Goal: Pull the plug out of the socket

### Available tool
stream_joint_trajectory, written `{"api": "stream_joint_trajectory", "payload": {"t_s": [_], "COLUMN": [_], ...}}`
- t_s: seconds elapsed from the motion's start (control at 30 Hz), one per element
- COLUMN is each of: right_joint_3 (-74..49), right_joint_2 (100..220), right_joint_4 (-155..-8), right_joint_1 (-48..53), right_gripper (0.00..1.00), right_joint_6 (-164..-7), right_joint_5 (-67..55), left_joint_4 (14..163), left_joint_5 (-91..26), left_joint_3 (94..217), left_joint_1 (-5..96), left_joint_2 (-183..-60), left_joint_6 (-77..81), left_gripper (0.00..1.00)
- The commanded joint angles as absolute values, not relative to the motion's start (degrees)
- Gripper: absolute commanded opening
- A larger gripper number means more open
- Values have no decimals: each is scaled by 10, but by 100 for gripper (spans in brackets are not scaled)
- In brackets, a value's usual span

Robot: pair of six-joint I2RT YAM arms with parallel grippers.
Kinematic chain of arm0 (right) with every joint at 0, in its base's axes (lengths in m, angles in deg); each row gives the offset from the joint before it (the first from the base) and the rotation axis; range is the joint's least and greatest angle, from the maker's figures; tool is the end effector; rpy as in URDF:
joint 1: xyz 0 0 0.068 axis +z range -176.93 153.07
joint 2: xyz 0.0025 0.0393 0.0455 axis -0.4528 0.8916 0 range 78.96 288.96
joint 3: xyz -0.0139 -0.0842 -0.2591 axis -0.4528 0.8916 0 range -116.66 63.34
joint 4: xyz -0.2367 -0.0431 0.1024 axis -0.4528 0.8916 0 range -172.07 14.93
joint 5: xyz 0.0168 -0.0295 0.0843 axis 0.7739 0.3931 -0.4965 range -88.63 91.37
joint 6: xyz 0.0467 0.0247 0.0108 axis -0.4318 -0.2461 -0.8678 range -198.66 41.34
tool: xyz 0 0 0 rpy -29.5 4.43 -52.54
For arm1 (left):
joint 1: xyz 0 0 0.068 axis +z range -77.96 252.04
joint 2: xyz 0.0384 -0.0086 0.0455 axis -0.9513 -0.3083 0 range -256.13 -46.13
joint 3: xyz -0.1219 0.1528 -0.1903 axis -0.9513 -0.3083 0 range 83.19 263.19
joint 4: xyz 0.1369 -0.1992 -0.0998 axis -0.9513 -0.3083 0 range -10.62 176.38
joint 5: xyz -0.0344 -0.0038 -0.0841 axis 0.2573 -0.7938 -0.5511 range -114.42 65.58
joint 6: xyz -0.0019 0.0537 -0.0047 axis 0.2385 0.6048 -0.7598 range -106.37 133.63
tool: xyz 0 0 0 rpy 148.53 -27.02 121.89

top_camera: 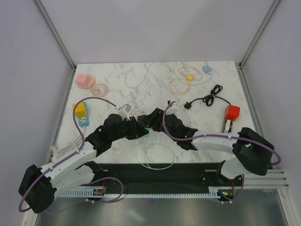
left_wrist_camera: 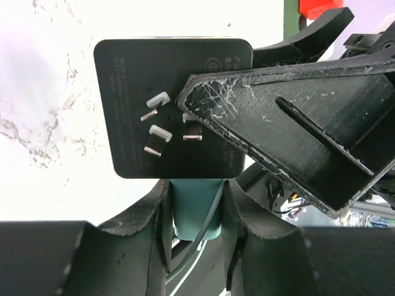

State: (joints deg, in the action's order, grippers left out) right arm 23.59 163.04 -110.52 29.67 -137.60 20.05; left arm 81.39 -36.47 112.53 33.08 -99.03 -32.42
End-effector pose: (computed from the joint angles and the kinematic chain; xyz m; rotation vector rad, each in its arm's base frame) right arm 0.1822 0.2555 0.2182 0.2846 1.9622 1.0843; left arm 0.1547 -0.1347 0.2291 0.0019 2.2585 -1.0805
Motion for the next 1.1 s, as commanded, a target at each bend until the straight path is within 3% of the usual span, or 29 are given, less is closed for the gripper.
{"api": "stream_joint_trajectory", "payload": {"t_s": [0.0,0.23,0.47,0.7,1.07], "right_joint_3": [193,141,93,-27,80], "right_joint_2": [1638,1678,1687,1719,1654], "right_joint_4": [-1113,-1098,-1051,-889,-727], "right_joint_1": [247,184,167,164,164], "right_gripper": [0,0,0,0,0], "right_joint_6": [-1383,-1367,-1390,-1220,-1072], "right_joint_5": [298,308,319,235,164], "left_joint_4": [833,809,786,761,659], "left_joint_5": [-386,-380,-369,-352,-263], "left_joint_3": [1091,1052,1039,1070,1190], "left_joint_1": [331,331,331,331,334], "left_joint_2": [-964,-888,-888,-853,-862], "left_joint_6": [-345,-348,-336,-319,-277], "left_gripper": [2,2,2,2,2]}}
